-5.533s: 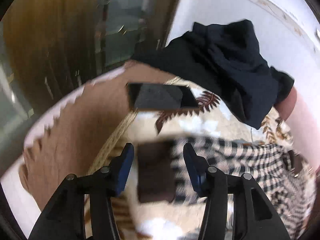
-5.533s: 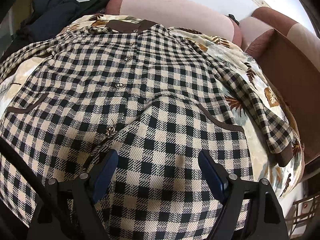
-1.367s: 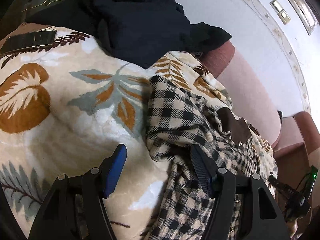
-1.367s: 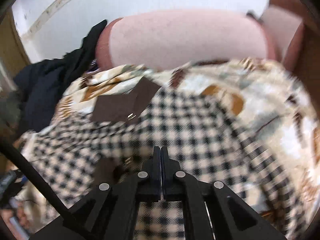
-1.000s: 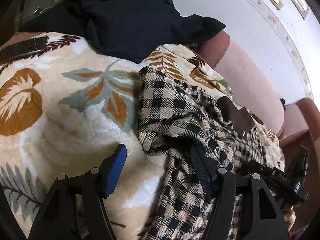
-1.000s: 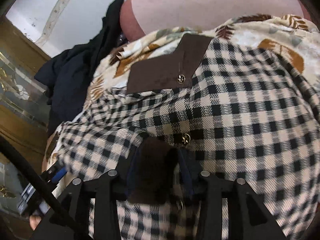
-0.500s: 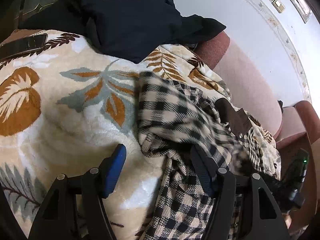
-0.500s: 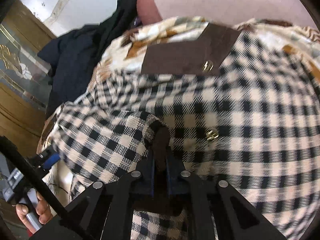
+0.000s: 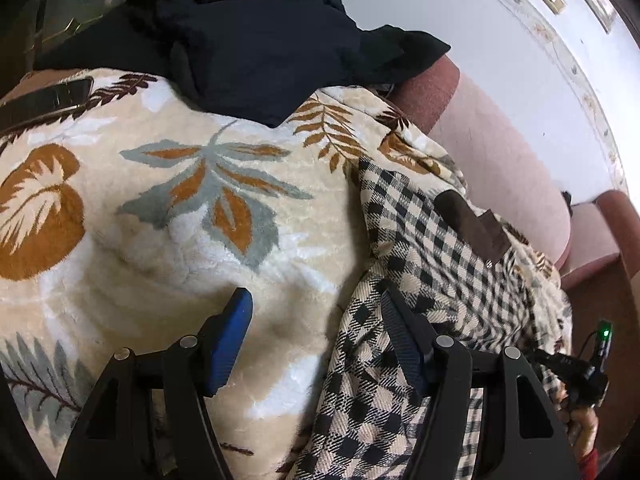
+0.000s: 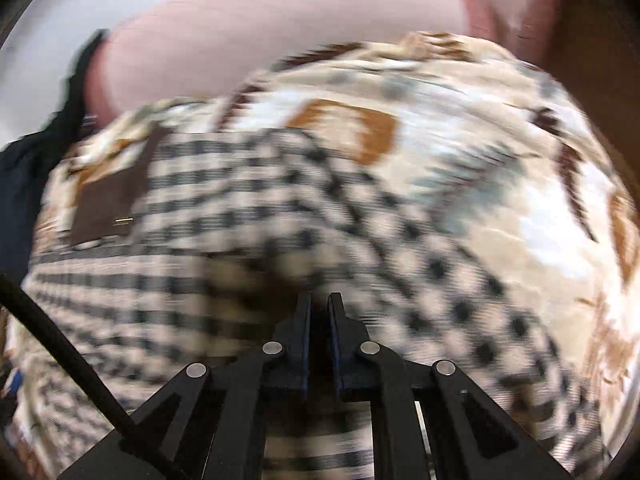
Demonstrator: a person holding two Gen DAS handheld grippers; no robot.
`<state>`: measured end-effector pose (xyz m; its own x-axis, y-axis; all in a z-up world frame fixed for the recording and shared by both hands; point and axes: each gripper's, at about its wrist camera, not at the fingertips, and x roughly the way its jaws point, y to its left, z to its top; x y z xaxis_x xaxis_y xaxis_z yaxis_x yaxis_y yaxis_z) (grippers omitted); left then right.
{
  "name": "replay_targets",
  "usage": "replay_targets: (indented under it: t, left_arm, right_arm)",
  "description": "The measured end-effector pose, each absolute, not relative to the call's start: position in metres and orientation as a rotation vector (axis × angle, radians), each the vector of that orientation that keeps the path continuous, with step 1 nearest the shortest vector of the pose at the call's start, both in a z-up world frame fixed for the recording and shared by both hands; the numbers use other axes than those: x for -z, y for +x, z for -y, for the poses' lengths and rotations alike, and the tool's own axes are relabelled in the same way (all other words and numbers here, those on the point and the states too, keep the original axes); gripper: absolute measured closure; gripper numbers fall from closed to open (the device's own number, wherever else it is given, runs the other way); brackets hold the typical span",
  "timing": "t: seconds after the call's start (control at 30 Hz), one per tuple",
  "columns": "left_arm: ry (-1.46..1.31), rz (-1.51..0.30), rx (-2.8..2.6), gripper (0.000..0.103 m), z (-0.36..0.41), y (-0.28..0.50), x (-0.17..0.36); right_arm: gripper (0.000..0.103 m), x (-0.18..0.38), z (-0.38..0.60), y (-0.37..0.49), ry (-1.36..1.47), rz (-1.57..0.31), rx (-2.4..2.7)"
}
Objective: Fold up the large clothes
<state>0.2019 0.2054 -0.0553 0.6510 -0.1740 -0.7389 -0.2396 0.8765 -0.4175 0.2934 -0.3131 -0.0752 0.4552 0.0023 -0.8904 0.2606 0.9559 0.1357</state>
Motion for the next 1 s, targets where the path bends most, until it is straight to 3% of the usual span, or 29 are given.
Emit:
replay_targets:
  t: [0.1,0.3,0.33,0.43,0.47,0.67,0.9,1.0]
  left_arm:
    - [-0.487,-0.877,-0.039,0.038,-0.200,0.203,0.056]
    - [-0.441,-0.937,0.001,0.038,-0.184,0.206,0.064]
    - [-0.429,-0.957,0.013,0.041,-0.180,0.206,0.066]
    - [-0.348,-1.056,0.043,0.075,-0.162,0.207,0.079]
    - [-0.329,-1.074,0.041,0.079,-0.159,0.206,0.083]
    - [-0.212,-1.076,0.020,0.080,-0.148,0.198,0.084]
    - [-0.301,-1.072,0.074,0.080,-0.167,0.191,0.076]
    - [-0.316,-1.051,0.080,0.080,-0.175,0.187,0.069]
  right_arm:
    - [0.076,0.065,0.324,0.280,0.321,-1.046,0.198]
    - [0.075,0.020,0.271,0.272,0.218,-0.935,0.066]
    - [0.075,0.017,0.255,0.276,0.215,-0.935,0.014]
    - [0.075,0.013,0.202,0.289,0.193,-0.953,-0.126]
    - [0.075,0.013,0.179,0.296,0.187,-0.966,-0.176]
    - [0.077,0.032,0.073,0.323,0.137,-1.053,-0.408]
    - [0.078,0.089,-0.006,0.357,-0.018,-1.192,-0.425]
    - [0.077,0.093,-0.022,0.367,-0.088,-1.149,-0.370]
